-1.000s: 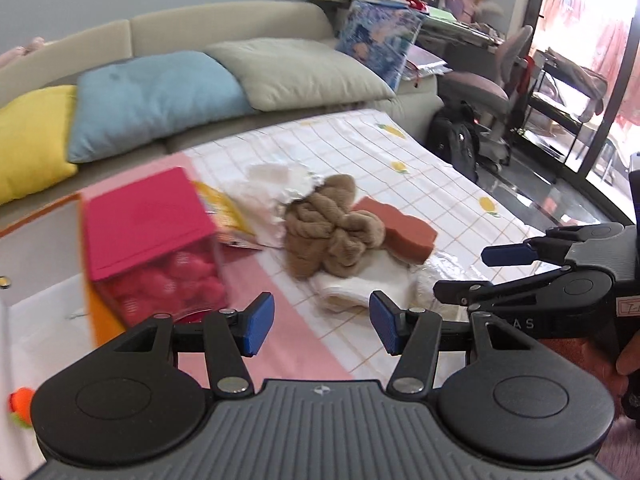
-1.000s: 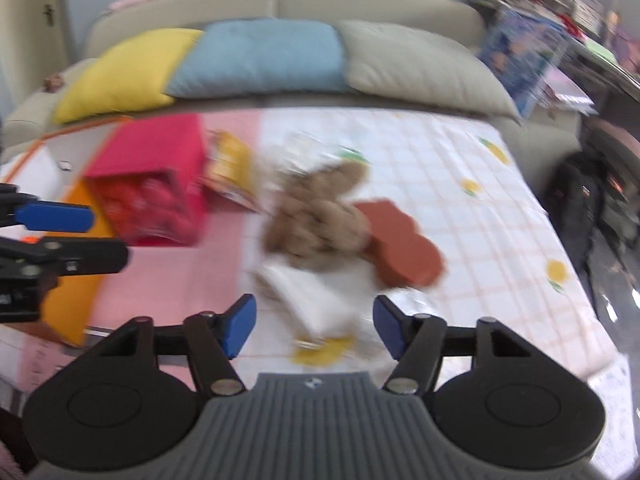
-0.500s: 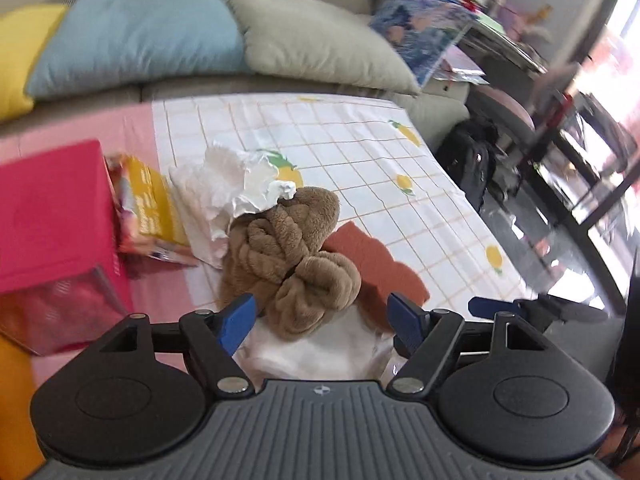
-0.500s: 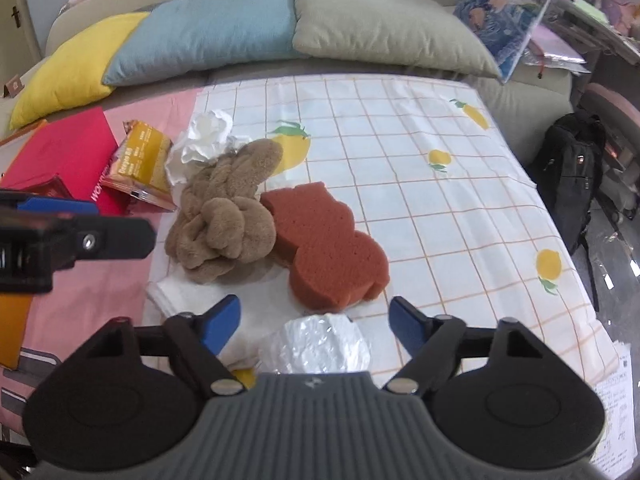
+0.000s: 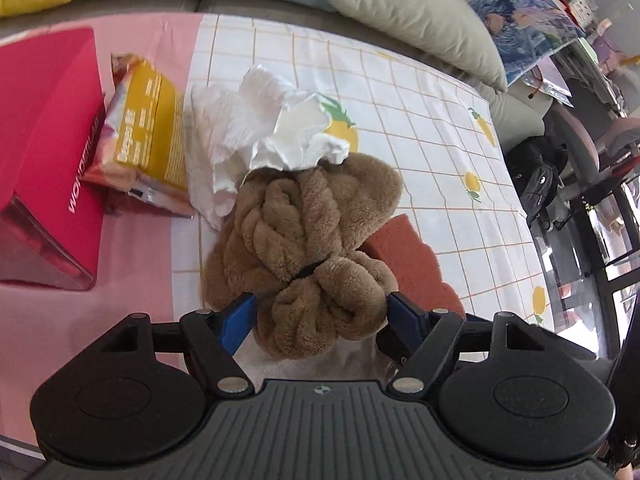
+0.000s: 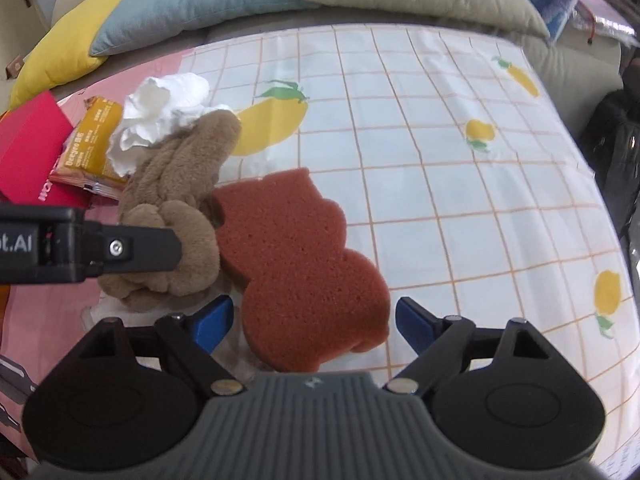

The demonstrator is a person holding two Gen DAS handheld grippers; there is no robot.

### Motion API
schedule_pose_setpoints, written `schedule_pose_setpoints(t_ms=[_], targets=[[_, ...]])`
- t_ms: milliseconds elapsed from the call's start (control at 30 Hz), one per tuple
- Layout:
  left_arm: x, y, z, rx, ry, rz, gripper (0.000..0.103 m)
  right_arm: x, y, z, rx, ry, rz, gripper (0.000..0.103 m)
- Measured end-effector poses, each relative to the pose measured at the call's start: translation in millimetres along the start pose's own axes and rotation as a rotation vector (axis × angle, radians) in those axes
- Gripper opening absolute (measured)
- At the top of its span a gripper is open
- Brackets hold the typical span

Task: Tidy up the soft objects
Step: 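Move left tool to brown knotted towel while right tool approaches red-brown sponge, then grasp brown knotted towel with left tool while right tool grasps red-brown sponge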

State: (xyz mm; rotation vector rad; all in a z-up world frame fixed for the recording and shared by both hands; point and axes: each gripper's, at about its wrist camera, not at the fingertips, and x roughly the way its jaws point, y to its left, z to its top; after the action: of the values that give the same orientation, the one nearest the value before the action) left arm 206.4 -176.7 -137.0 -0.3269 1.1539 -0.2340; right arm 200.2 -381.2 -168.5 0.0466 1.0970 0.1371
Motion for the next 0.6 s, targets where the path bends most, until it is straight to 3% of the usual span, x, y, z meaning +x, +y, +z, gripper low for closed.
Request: schedule_pose_setpoints(t_ms=[100,167,267,367,600], targets=[[4.5,2.9,1.4,0.011,0.015,-0.025,0.076,0.2,-2.9,-0.8,0.03,0.0,0.031,0.077],[5.5,4.8,1.1,0.022,0.03,-0.041,0.057,-1.3,-1.8,-1.4,0.036,-0.005,0.029,0.073],[1.5,5.5,-0.4,0.035,0.039,-0.058,0.04,-5.9,3.7,-0.3,0.01,-0.012,0.011,0.071],[-10.0,8.9,-0.7,0.042,0.015,-0.079,0.034,-18.0,8.6,2.6,-0.014,-0.032,-0.007,0.071],[-49.8,16.7,-8.0,0.075,-0.049,-0.145,0.031,-54.9,21.3,4.2,-0.045,-0.097,-0.106,0.07]])
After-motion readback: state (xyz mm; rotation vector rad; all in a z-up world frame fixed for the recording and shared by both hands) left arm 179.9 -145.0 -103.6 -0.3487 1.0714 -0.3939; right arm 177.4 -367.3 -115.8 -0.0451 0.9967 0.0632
